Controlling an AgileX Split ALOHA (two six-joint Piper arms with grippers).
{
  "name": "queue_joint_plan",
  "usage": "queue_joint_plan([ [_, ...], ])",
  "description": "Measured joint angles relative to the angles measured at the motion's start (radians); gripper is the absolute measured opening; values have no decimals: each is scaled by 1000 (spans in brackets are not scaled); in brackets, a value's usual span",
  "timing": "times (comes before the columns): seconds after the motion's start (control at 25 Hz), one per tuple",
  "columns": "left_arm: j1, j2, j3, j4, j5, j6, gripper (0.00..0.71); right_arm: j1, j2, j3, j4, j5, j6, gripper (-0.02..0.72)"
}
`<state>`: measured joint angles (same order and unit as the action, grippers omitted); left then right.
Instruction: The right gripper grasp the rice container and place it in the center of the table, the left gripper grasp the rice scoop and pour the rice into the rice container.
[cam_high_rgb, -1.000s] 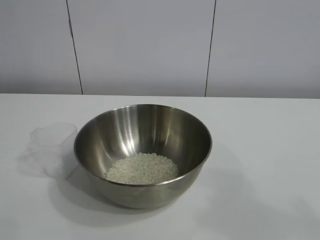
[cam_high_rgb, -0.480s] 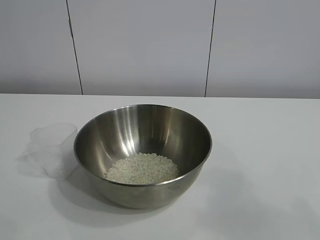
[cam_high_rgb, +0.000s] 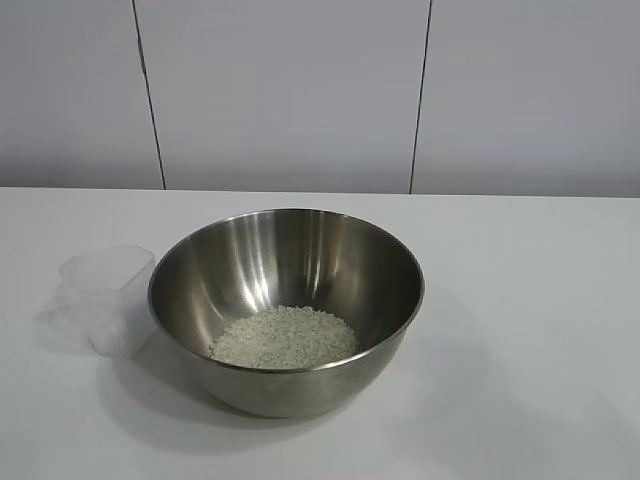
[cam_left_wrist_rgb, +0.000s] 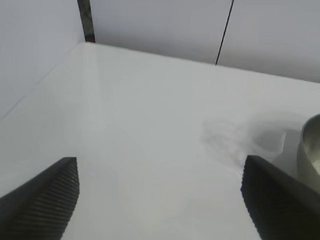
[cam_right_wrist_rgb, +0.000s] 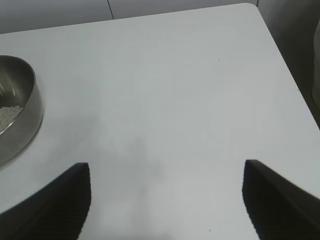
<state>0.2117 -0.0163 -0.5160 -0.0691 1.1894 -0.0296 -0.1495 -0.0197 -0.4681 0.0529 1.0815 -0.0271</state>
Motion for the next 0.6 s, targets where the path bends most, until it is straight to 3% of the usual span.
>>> queue_joint_plan([
  [0.12,-7,0,0,0,0,-1,636,0,0,0,0,0,0,568],
  [0.36,-81,0,1,0,0,1,636,0,0,0,0,0,0,568],
  [0.6,-89,0,33,22,-45,56,636,0,0,0,0,0,0,568],
])
